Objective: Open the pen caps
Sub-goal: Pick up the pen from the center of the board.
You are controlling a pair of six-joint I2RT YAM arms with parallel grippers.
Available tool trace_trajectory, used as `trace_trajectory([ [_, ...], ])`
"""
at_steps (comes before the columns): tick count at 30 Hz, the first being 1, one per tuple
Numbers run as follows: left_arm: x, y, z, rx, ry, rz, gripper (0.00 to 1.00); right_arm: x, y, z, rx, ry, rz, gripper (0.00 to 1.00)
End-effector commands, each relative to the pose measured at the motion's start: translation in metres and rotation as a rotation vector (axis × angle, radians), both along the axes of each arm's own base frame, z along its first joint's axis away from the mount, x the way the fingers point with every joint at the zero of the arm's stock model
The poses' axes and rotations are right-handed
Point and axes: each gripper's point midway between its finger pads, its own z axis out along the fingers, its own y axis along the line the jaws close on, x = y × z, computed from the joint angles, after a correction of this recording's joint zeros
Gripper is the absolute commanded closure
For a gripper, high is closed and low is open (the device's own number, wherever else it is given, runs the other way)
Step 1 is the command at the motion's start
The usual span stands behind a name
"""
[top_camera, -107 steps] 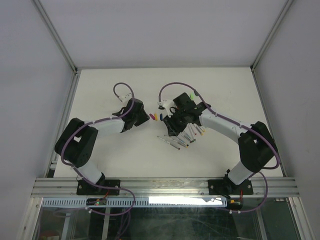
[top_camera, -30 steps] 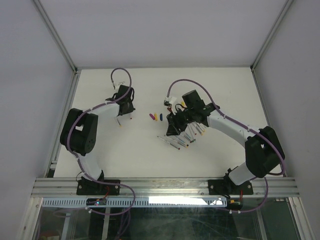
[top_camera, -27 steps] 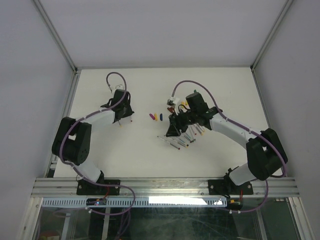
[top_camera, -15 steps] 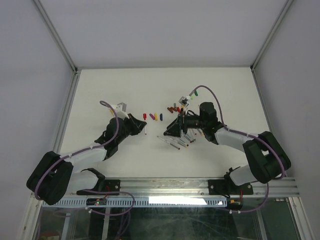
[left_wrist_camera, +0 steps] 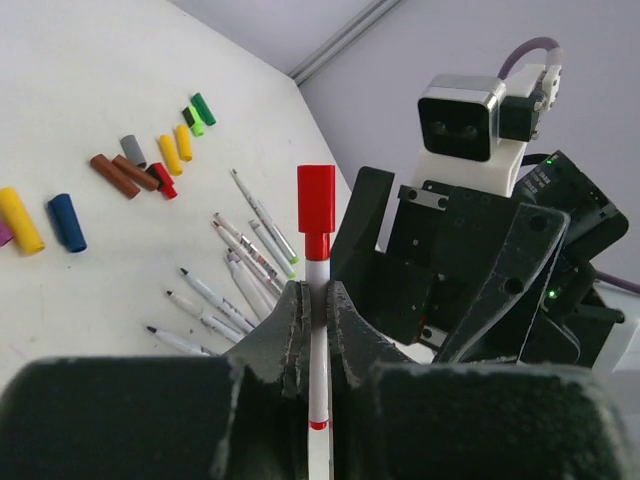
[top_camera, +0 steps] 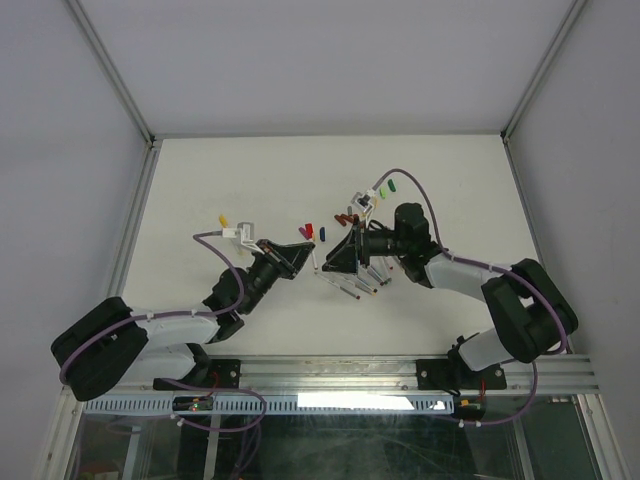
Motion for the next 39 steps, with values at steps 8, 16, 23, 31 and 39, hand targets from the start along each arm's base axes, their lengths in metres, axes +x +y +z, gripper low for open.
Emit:
trace_trajectory([
  [8,-0.004,-0.02,0.035,-0.131,-0.073,0.022,1.0,0.001,0.012,0.022,0.019,-0.073,0.023,0.38],
  [16,-0.005,-0.031,0.036,-0.136,-0.072,0.015,1.0,-0.001,0.016,0.021,0.009,-0.036,0.046,0.58],
  [23,-0.006,-0.036,0.035,-0.131,-0.081,0.007,1.0,-0.006,0.016,0.029,0.027,-0.031,0.072,1.0],
  [31,-0.011,-0.017,0.053,-0.087,-0.131,0.041,0.57,0.0,0.014,0.028,-0.018,0.038,0.061,1.0],
  [39,-0.021,0.003,0.069,-0.001,-0.218,0.048,0.06,-0.006,0.006,0.032,-0.035,0.019,0.187,1.0],
])
